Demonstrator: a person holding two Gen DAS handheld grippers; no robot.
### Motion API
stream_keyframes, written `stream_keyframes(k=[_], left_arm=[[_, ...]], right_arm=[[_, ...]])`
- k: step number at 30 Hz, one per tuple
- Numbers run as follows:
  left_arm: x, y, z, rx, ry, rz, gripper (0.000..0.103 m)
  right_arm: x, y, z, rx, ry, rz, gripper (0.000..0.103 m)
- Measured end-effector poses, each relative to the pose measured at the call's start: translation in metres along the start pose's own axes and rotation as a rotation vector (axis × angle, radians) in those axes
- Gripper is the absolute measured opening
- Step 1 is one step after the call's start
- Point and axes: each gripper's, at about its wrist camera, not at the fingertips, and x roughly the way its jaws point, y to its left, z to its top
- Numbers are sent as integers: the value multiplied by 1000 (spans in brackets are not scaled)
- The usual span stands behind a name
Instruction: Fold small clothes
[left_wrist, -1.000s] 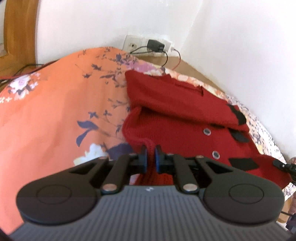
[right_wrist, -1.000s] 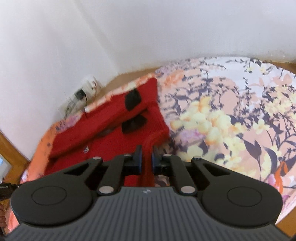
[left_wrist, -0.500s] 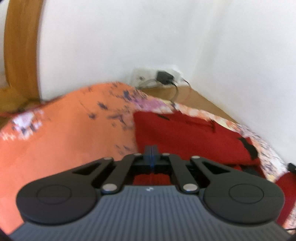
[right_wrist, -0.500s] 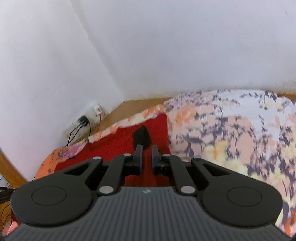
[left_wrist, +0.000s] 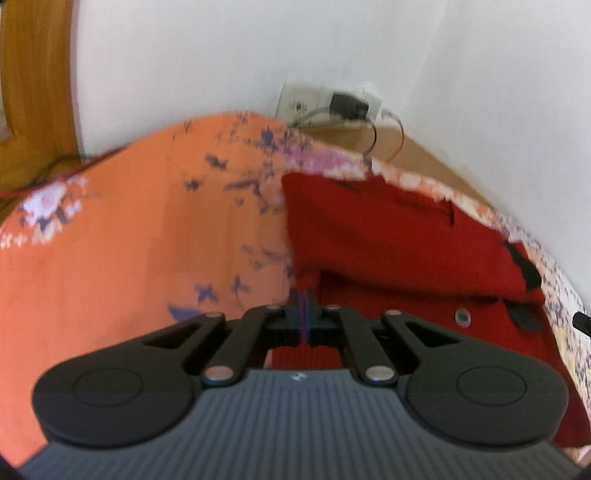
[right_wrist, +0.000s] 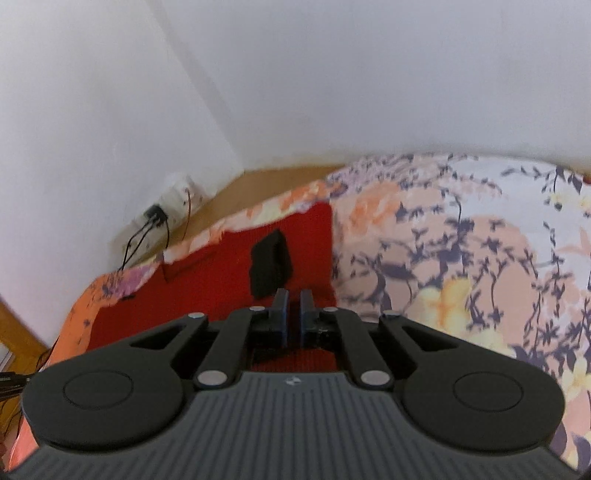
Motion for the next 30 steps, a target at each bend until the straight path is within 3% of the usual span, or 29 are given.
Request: stream_keyframes(k=[2,3,6,8,12,22,30], left_arm=[[0,2,-7,4,38,-2,15],[-1,2,-10,9,53,0,26],[-8,3,-20,41,85,24,39],[-12,2,-26,61,100,33,42],[-20,4,-36,71,139,22,51],[-32,10,-65,73,246,-40,51],[-36,18,-82,2,293,-136,52]], right_arm=[[-4,-2,-6,0,31,9,25],[-6,-3,-10,-3,44,8,39],[-19,-2,-21,-21,69,-8,69],[-25,0,-26,-41,94,-11,75],[-39,4,-37,-71,148,-17,79],[-67,11,-59,-146,239,-23,79],[-72,9,-79,-147,296,-25,79]])
